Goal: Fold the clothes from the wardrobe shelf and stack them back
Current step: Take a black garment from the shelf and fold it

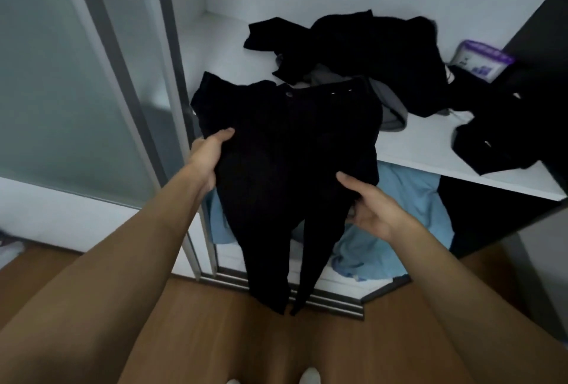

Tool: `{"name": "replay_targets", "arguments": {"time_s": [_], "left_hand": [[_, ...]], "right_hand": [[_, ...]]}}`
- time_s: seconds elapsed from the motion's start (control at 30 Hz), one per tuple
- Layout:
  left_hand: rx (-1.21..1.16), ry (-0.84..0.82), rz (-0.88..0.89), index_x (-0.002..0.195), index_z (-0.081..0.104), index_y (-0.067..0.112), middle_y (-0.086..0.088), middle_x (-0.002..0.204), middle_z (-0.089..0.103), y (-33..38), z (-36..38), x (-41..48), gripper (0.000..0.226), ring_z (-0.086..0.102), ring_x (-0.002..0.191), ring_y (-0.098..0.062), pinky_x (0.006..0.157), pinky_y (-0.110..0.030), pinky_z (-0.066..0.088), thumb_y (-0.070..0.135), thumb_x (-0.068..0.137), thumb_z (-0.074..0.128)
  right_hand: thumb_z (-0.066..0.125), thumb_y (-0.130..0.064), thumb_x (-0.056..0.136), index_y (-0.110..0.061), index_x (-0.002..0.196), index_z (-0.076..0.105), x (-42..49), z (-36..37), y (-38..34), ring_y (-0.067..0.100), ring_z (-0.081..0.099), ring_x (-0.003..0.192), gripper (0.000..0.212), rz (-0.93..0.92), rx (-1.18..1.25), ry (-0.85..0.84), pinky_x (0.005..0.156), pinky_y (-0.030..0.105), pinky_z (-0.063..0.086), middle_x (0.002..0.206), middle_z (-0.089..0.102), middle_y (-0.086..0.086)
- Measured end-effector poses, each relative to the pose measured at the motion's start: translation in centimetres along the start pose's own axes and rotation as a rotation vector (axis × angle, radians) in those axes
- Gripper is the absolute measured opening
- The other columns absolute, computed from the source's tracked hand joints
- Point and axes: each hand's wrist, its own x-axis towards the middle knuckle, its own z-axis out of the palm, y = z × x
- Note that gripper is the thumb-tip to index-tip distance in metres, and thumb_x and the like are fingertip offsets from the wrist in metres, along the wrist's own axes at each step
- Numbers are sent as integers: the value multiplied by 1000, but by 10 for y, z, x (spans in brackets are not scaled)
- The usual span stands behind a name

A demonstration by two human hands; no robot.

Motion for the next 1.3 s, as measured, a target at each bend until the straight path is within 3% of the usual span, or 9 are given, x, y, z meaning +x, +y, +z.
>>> {"name": "replay_targets", "arguments": {"time_s": [0.13, 0.27, 0.37, 0.53, 0.7, 0.87, 1.07, 1.17, 1.3], "left_hand": [[-5, -56, -23, 122, 66, 12, -12, 108, 76, 0, -12, -17, 45, 75, 96, -29, 76, -41, 62, 29, 81, 76], [108, -156, -66, 116, 69, 12, -8, 108, 77, 3, -20, -42, 32, 75, 95, -22, 65, -30, 61, 23, 86, 73], [306, -187, -66, 112, 68, 16, -2, 102, 78, 4, -19, -65, 29, 75, 92, -18, 68, -27, 60, 11, 83, 72], [280, -146, 97, 107, 70, 15, -3, 100, 78, -14, 26, -111, 29, 75, 90, -17, 77, -28, 59, 2, 82, 68], [358, -194, 196, 103, 73, 19, -2, 102, 78, -23, 64, -164, 30, 74, 95, -18, 82, -30, 56, 0, 79, 68], [307, -201, 181, 110, 72, 15, -5, 106, 77, -55, 96, -209, 28, 74, 98, -21, 76, -29, 59, 6, 84, 63], [292, -250, 106, 122, 68, 16, -3, 118, 74, -88, 112, -240, 44, 70, 110, -19, 89, -28, 57, 41, 86, 71], [382, -138, 152, 110, 71, 19, -1, 104, 78, -92, 115, -241, 33, 74, 98, -19, 82, -29, 58, 30, 79, 75], [565, -45, 176, 95, 72, 22, 1, 90, 78, -95, 112, -231, 11, 75, 81, -14, 66, -23, 58, 14, 87, 71]], "right_hand": [[67, -53, 87, -19, 130, 67, 8, -31, -22, 20, 69, 110, 55, -93, 246, 15, 90, 36, 54, 122, 71, 4], [73, -73, 69, -18, 95, 73, 21, -27, -45, 15, 68, 61, 61, -111, -65, 143, 57, 26, 53, 72, 70, -4], [70, -76, 64, -27, 103, 74, 22, -10, -46, 17, 74, 90, 63, -227, -252, 248, 84, 31, 57, 96, 78, -3], [62, -82, 67, -36, 142, 43, -16, 20, 3, 15, 58, 119, 90, -296, -442, -8, 95, 34, 51, 133, 57, -11], [79, -53, 75, -52, 133, 37, -50, 1, 42, -15, 54, 109, 72, -441, -386, -4, 82, 6, 42, 115, 51, -40], [86, -55, 61, -43, 153, 8, -74, -21, 74, 7, 26, 145, 121, -500, -506, 35, 115, 30, 31, 159, 17, -14], [58, -21, 77, -29, 149, 37, -111, -50, 111, -1, 50, 127, 75, -464, -314, 5, 106, 20, 42, 138, 54, -12], [53, -19, 66, -10, 118, 62, -125, -72, 116, 20, 65, 103, 53, -230, -2, 125, 78, 23, 52, 107, 68, 1], [53, -10, 80, -10, 98, 68, -141, -113, 109, 29, 67, 94, 23, -25, 212, 276, 72, 36, 57, 105, 70, 12]]}}
